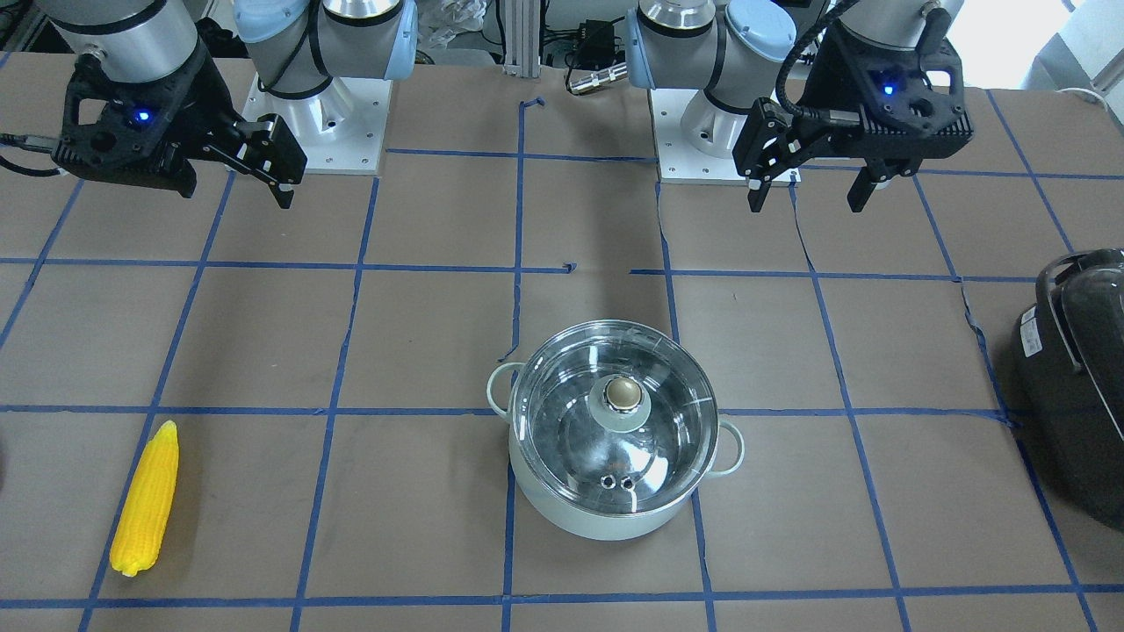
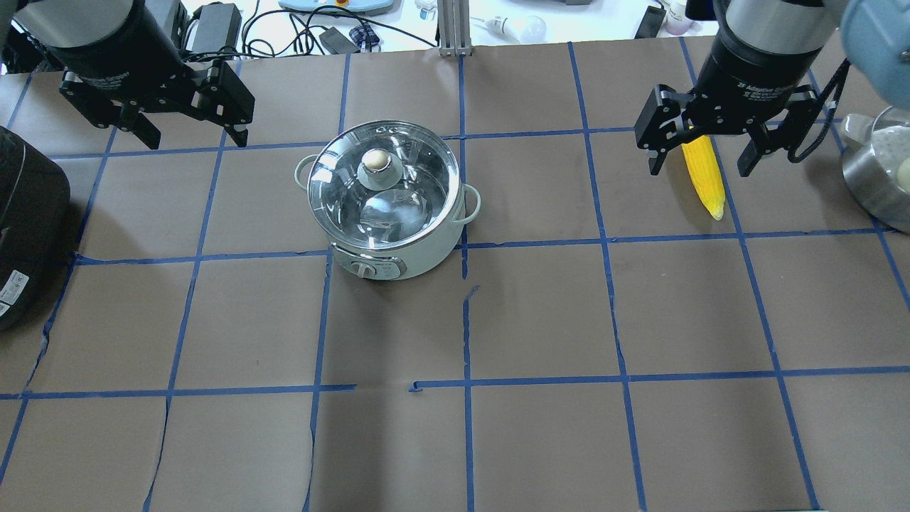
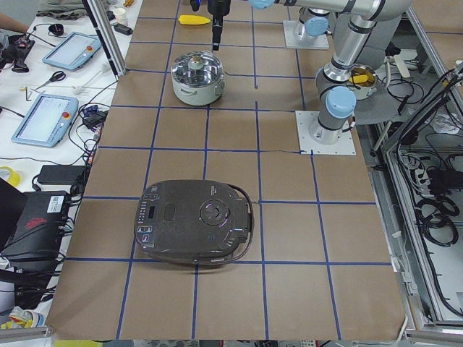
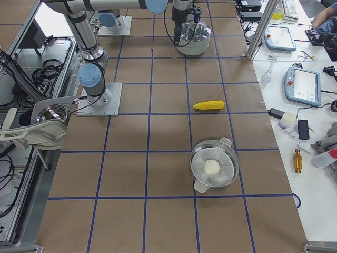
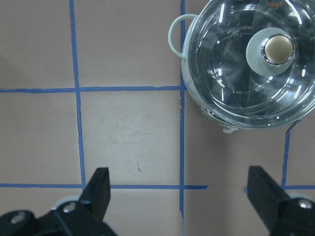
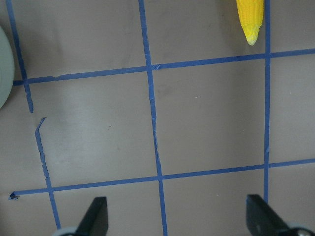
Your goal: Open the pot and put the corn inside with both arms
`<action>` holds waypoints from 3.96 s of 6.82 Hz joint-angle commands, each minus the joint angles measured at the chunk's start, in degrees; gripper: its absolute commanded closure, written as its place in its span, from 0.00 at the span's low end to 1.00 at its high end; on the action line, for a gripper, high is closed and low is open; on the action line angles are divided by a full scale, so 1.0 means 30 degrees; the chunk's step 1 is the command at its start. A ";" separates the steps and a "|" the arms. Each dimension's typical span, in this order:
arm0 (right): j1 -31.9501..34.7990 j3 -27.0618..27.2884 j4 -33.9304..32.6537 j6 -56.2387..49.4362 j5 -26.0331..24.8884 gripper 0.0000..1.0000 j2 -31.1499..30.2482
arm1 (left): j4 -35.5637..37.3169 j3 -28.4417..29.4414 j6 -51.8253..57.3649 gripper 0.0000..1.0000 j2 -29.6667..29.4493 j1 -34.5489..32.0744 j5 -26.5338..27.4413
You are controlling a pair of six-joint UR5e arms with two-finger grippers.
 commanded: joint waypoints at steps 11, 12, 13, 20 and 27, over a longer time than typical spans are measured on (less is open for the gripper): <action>-0.0204 0.0000 -0.0667 0.0087 0.0000 0.00 0.0087 | 0.6804 0.0618 -0.4751 0.03 -0.7726 -0.3818 -0.1717; -0.0581 0.0377 -0.0817 0.0146 -0.0638 0.00 0.0813 | 0.6804 0.0560 -0.4633 0.04 -0.7786 -0.3818 -0.1687; -0.1600 0.0526 -0.1747 -0.0143 -0.0673 0.00 0.1342 | 0.6804 0.0443 -0.4632 0.05 -0.7874 -0.3818 -0.1629; -0.4157 0.0645 -1.1412 -0.6560 -0.1202 0.00 0.7696 | 0.6804 0.0470 -0.4661 0.74 -0.8315 -0.3789 -0.1569; -0.4654 0.0645 -1.5701 -0.8262 -0.0967 0.00 1.1716 | 0.2964 -0.0106 0.2554 1.00 -0.5240 0.3782 -0.0896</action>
